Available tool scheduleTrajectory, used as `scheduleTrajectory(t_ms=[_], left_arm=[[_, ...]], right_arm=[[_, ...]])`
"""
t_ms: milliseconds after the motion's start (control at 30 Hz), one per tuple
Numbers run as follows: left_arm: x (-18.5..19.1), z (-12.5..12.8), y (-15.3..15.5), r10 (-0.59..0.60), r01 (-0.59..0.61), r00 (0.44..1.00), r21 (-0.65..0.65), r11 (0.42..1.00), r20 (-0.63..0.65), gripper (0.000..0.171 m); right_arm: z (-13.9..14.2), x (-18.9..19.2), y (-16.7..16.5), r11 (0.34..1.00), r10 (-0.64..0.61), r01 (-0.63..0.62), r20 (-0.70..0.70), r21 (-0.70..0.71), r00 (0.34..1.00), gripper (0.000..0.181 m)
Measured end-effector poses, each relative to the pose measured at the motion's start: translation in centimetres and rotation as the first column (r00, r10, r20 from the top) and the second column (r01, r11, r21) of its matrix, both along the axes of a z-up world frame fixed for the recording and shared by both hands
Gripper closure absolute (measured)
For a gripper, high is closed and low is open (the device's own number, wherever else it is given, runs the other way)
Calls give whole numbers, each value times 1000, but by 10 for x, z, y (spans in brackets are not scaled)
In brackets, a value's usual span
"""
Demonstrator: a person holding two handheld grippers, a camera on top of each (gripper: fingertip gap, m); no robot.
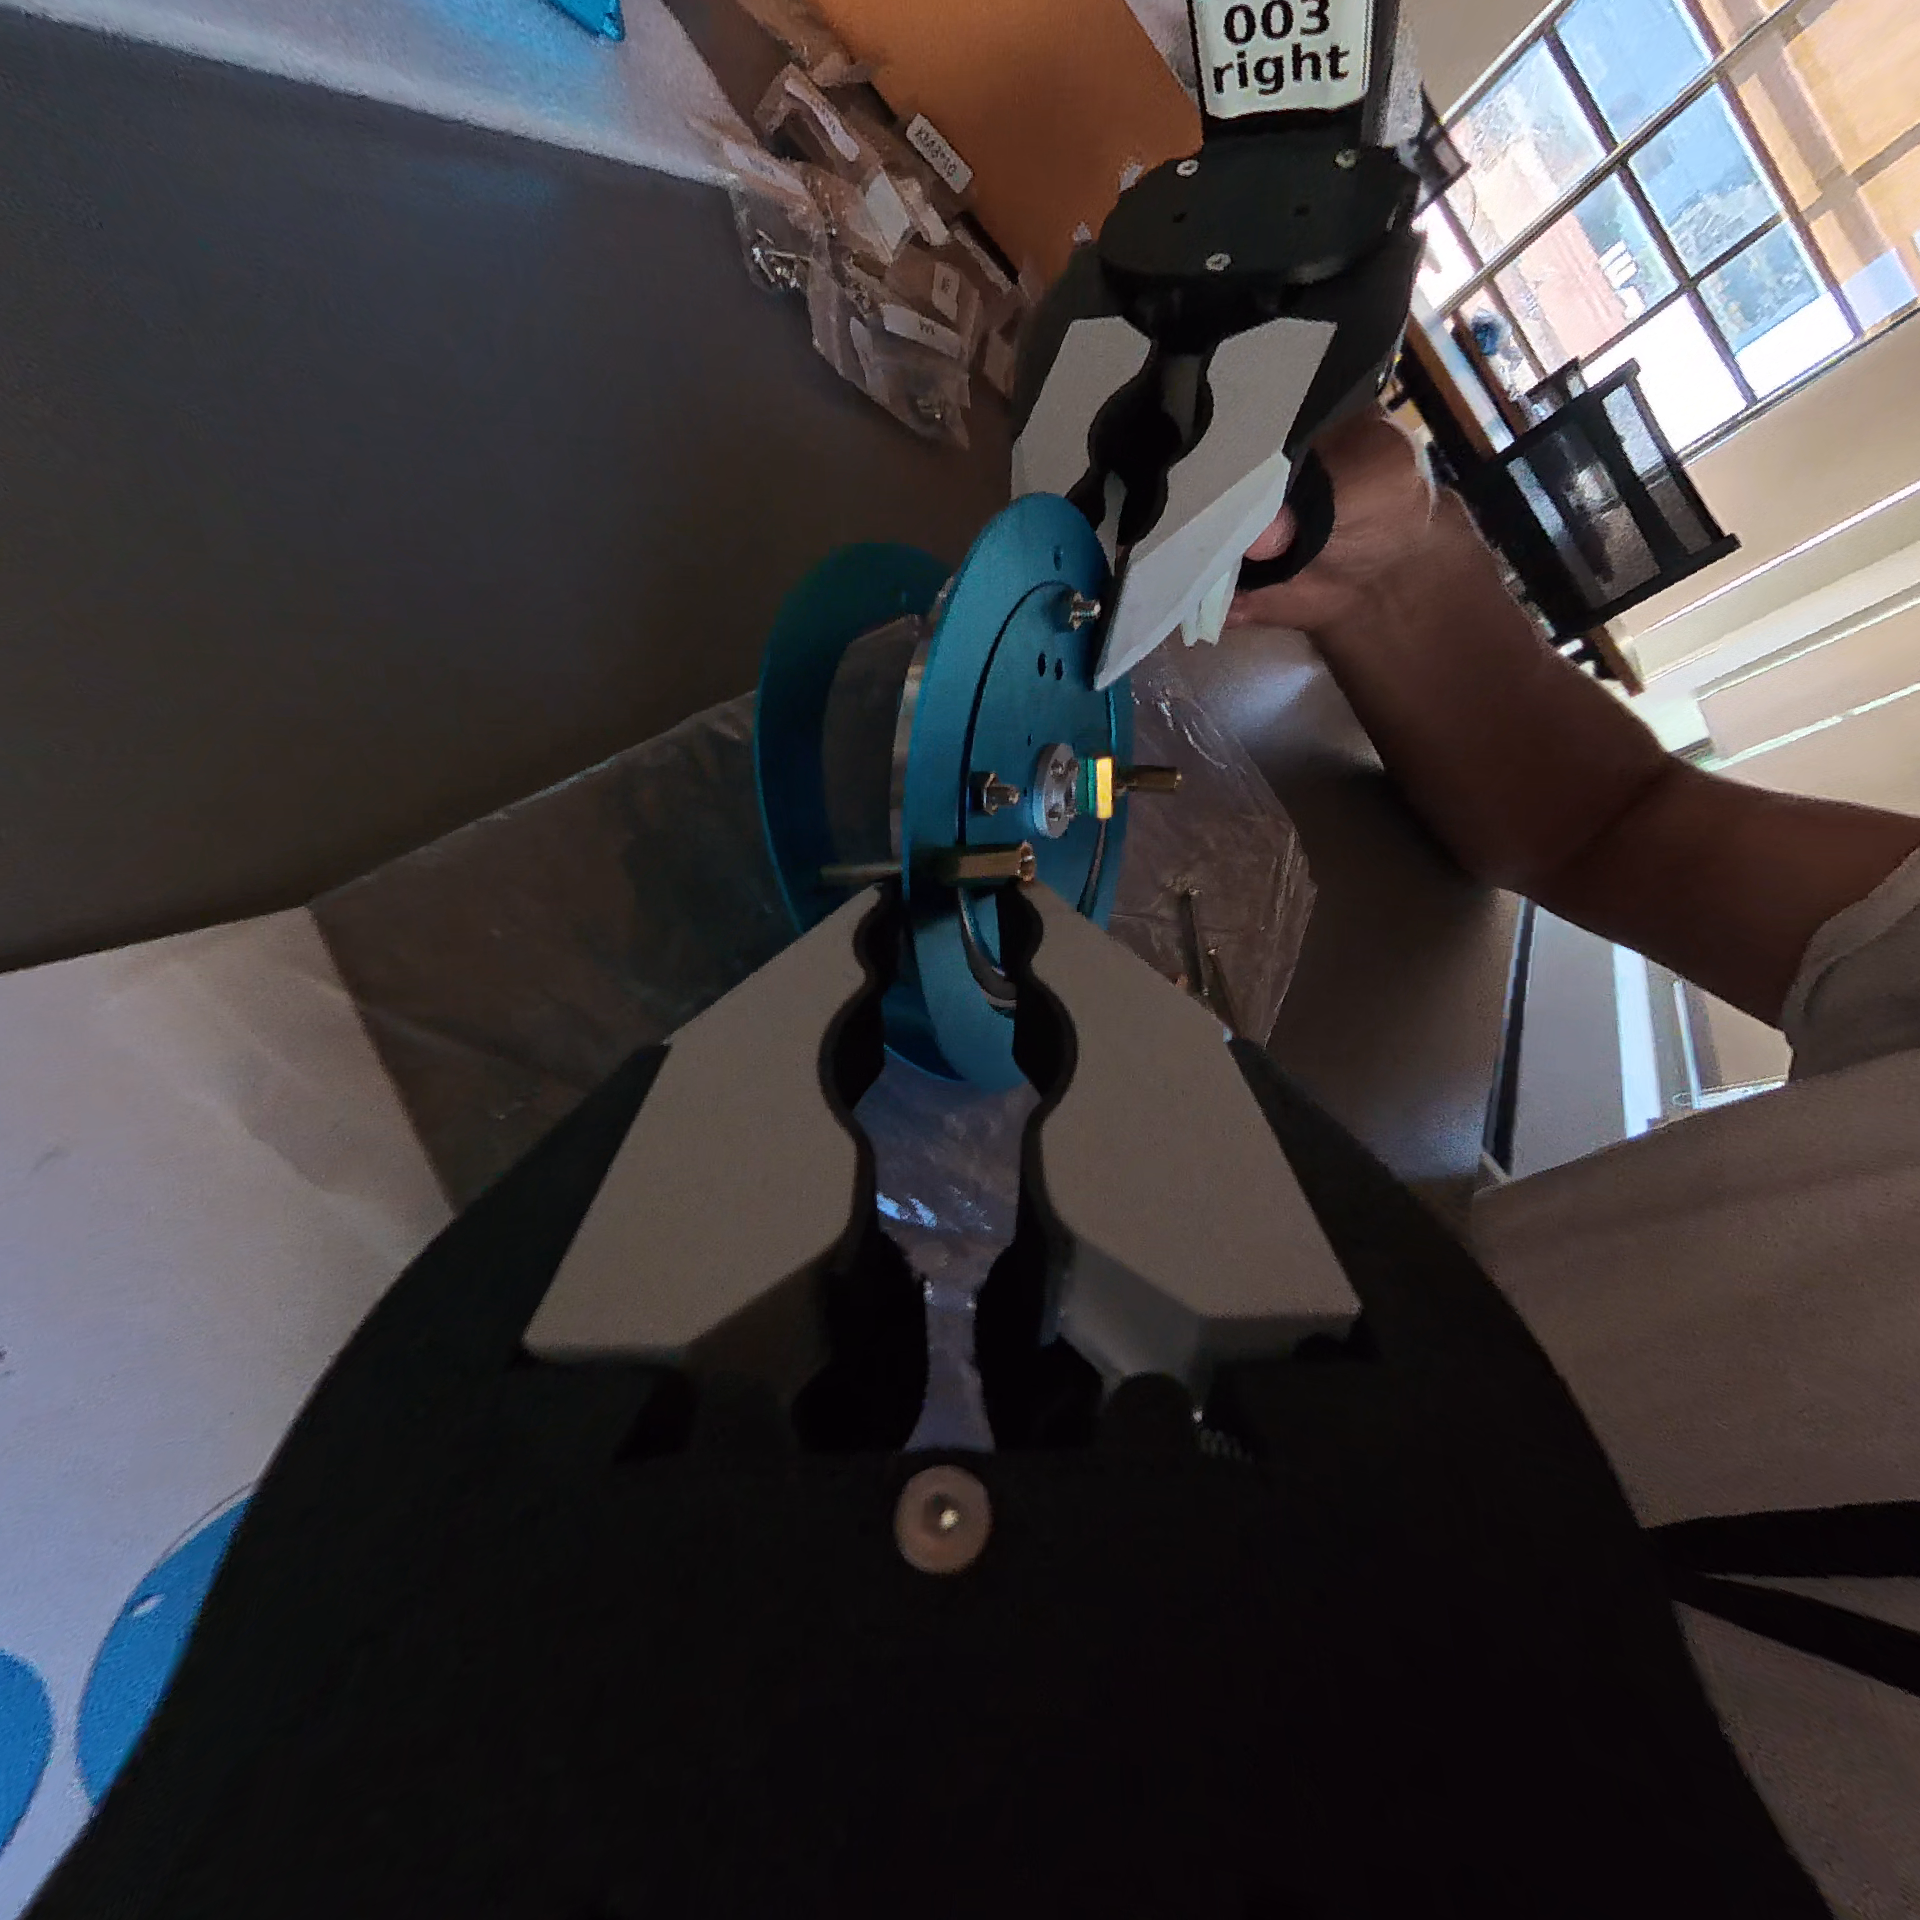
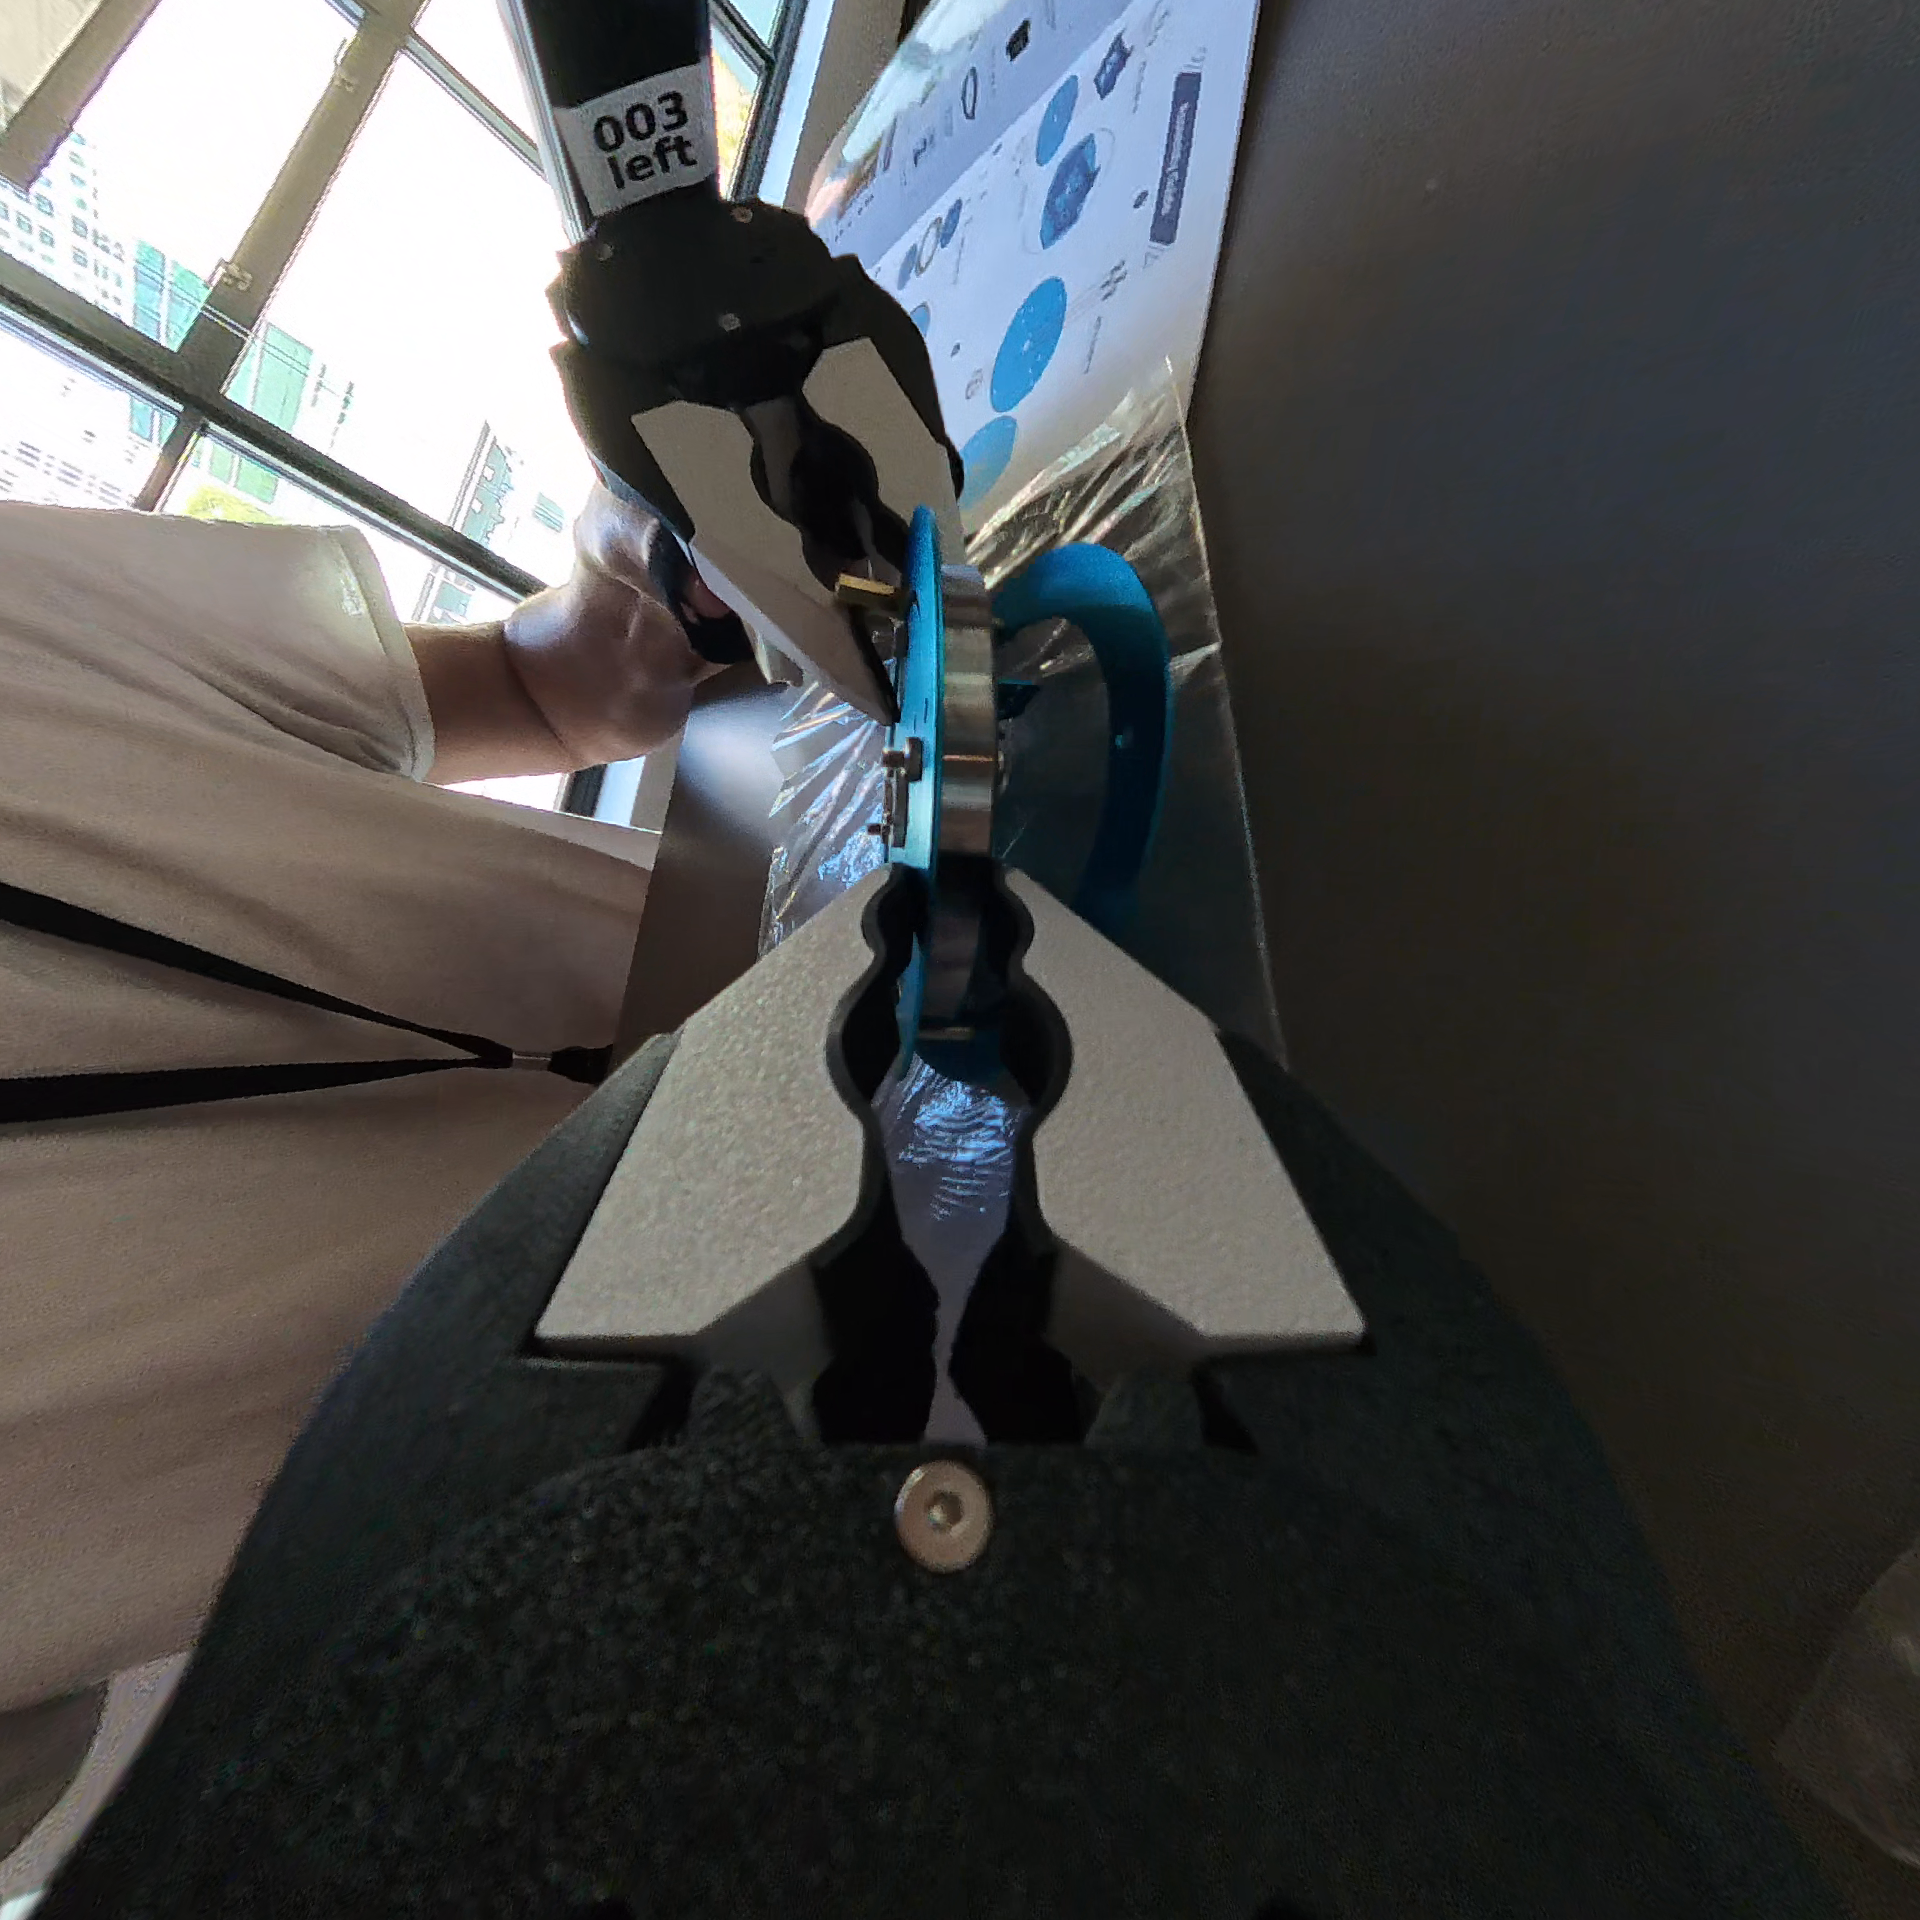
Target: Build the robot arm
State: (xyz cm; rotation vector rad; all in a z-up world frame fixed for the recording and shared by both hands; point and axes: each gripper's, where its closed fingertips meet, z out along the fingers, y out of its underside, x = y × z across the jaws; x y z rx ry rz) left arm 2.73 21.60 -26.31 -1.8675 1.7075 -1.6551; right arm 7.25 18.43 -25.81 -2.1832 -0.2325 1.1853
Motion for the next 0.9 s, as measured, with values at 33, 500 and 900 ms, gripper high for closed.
scheduleTrajectory(t_ms=[33,500,900], left_arm=[[-1,2,0,-16,16,1000,23,1000,12,154],[5,10,13,-147,139,989,164,977,37,108],[24,18,1,-324,325,946,49,944,-24,106]], right_arm=[[1,0,0,1000,4,-4,5,18,1000,169],[2,-1,-4,996,15,-16,13,91,1000,169],[7,-5,-5,986,25,-34,59,163,998,169]])
